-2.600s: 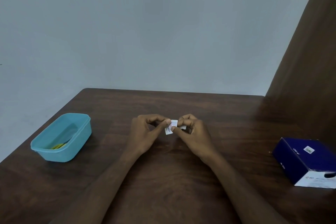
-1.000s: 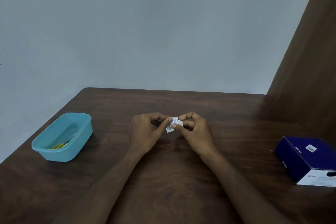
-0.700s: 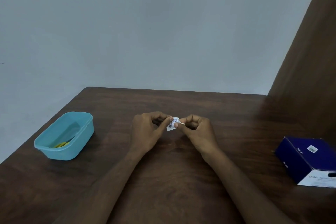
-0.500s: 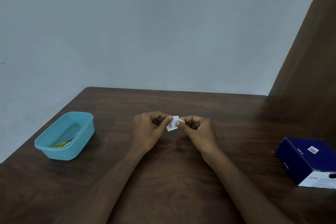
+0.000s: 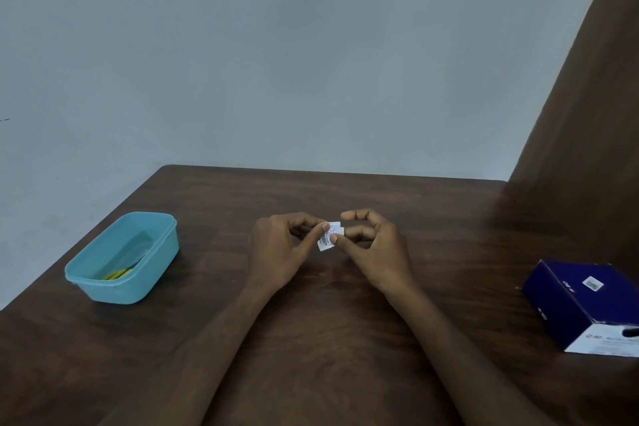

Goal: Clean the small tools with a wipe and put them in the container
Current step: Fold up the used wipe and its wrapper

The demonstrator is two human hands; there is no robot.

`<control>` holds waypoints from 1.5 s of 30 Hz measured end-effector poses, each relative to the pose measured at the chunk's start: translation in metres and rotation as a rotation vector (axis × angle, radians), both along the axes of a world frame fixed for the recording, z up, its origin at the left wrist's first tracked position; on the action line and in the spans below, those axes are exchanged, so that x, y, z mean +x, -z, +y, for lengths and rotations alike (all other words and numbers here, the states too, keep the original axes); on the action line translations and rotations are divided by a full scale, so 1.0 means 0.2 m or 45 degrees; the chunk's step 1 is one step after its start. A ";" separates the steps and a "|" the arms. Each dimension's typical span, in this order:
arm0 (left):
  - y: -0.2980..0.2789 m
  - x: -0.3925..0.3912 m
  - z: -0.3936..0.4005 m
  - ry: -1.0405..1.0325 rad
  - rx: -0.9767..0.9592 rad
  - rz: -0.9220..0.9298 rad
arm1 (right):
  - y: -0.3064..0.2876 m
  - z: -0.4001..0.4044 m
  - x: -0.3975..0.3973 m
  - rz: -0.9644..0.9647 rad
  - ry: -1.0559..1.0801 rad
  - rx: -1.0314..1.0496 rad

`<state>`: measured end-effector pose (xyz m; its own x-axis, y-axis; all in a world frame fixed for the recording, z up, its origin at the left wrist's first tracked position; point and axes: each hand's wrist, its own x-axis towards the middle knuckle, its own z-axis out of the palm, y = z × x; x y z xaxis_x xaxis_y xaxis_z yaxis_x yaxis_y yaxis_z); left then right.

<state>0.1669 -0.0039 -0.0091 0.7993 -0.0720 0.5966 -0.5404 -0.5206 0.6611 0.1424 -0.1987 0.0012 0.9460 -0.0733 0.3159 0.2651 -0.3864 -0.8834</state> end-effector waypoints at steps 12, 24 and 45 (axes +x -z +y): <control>-0.02 -0.01 -0.01 0.014 0.006 0.031 | 0.01 0.00 0.01 -0.003 -0.021 0.063; -0.02 0.00 -0.01 0.023 -0.063 0.068 | -0.01 -0.01 -0.01 -0.048 0.090 0.074; -0.04 -0.03 -0.01 0.259 -0.176 0.282 | 0.01 -0.01 0.00 0.174 -0.212 0.565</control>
